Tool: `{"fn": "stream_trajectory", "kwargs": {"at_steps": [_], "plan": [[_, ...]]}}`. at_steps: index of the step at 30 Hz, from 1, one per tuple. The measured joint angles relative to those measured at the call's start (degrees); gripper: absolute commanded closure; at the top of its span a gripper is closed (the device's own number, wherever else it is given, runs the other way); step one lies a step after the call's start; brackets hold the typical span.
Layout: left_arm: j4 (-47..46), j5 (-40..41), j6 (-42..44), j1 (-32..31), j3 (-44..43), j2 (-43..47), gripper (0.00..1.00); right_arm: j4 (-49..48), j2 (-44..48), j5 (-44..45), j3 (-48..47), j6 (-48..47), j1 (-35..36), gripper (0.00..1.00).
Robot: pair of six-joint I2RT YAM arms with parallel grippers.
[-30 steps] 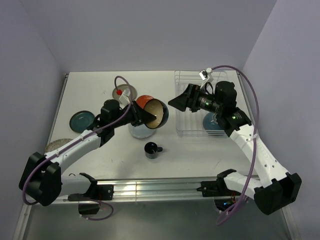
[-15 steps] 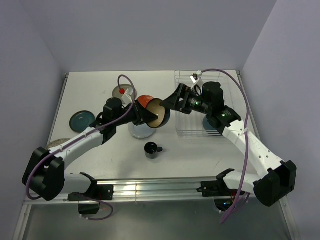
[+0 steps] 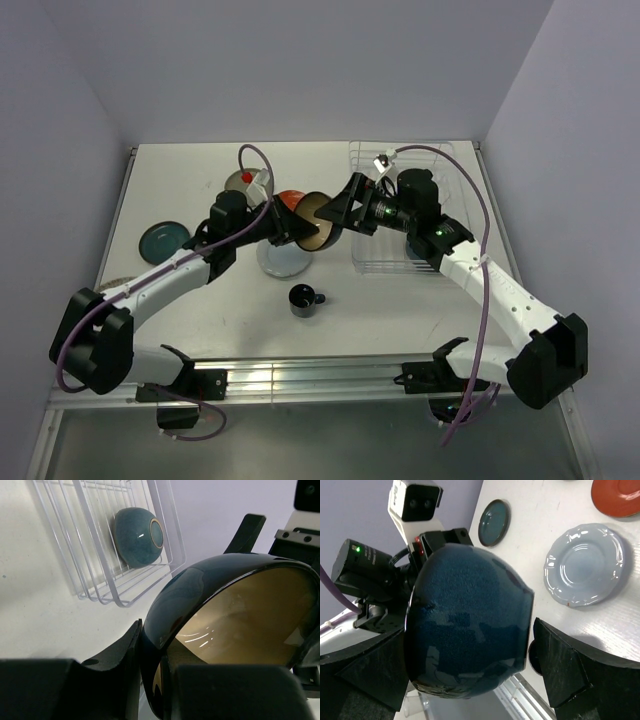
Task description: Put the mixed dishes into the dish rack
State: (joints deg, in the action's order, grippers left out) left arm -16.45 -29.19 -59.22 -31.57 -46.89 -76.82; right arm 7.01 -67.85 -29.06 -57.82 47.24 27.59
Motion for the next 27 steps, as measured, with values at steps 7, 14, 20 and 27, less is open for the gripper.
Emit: {"fn": "stream_trajectory", "kwargs": {"at_steps": [7, 14, 20, 27], "plan": [[0.0, 0.0, 0.1, 0.0, -3.1, -2.4, 1.00, -0.2, 0.0, -1.2, 0.2, 1.0, 0.3, 0.04], [0.1, 0.0, 0.7, 0.0, -3.6, -3.6, 1.00, 0.1, -0.5, -0.2, 0.3, -0.5, 0.3, 0.33], [0.2, 0.0, 1.9, 0.1, -3.7, -4.2, 0.99, -1.7, -0.5, -0.6, 1.7, -2.0, 0.2, 0.87], [-0.5, -0.4, 2.8, 0.1, -3.9, -5.0, 0.72, -2.0, -0.5, -1.6, 2.1, -4.6, -0.2, 1.00]]}}
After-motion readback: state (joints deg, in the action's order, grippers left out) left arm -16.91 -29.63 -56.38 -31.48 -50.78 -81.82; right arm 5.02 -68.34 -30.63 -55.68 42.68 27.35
